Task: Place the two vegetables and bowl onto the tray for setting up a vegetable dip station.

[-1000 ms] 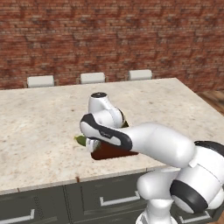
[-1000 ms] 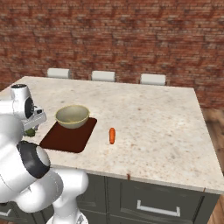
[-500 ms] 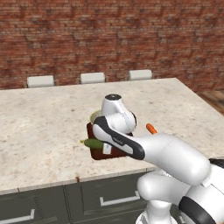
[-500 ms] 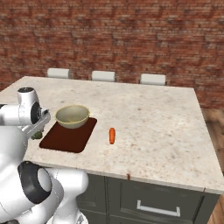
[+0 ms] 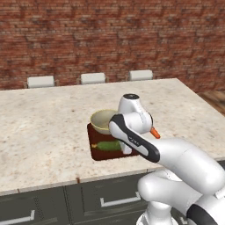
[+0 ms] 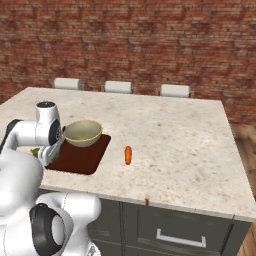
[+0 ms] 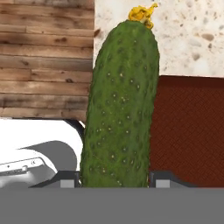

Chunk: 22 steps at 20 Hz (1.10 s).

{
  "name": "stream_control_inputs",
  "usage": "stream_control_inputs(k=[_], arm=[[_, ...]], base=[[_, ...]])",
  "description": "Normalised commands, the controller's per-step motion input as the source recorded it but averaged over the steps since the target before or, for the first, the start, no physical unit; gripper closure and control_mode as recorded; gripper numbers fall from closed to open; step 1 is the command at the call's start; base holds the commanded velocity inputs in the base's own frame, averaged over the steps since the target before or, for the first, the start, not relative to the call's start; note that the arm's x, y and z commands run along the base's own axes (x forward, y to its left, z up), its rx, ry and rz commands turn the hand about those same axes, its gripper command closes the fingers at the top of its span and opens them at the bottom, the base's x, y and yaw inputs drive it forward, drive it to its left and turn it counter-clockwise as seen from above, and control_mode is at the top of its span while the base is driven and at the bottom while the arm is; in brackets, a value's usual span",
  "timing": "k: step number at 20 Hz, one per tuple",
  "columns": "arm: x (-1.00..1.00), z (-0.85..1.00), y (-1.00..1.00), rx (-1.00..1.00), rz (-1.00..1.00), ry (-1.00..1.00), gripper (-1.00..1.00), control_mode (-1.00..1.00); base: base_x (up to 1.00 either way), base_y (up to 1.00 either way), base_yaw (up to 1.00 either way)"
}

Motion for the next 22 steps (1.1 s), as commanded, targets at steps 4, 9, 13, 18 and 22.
stream_control_inputs(k=[4, 9, 13, 18, 22], arm=[[-0.01, 0.02, -0.46, 0.0, 0.16, 0.0, 1.0, -1.0], [0.0, 0.0, -0.41, 0.0, 0.05, 0.0, 1.0, -1.0], [0.08, -0.01, -0.23, 0.02, 0.0, 0.0, 1.0, -1.0], [0.16, -0.01, -0.13, 0.06, -0.04, 0.0, 1.0, -1.0], [0.15, -0.02, -0.16, 0.04, -0.01, 0.0, 1.0, -1.0]], base=[[0.0, 0.0, 0.0], [0.0, 0.0, 0.0], [0.0, 0.0, 0.0], [0.0, 0.0, 0.0], [0.0, 0.0, 0.0]])
